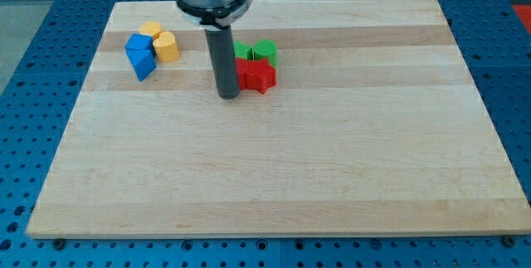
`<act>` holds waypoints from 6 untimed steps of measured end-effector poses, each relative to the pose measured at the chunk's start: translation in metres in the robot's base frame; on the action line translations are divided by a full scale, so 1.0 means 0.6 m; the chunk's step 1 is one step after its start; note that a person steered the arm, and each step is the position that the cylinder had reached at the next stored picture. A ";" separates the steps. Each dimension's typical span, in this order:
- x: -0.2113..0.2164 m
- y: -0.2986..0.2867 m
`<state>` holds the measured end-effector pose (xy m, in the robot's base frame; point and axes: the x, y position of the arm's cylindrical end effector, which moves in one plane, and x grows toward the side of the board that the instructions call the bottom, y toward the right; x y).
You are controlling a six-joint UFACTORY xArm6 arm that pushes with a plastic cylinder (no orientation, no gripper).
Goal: Point at the blue triangle
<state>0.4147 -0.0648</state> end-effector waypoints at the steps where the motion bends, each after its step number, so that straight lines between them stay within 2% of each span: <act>1: -0.002 0.024; 2: 0.001 0.014; 4: 0.024 -0.142; 5: 0.014 -0.224; 6: -0.012 -0.263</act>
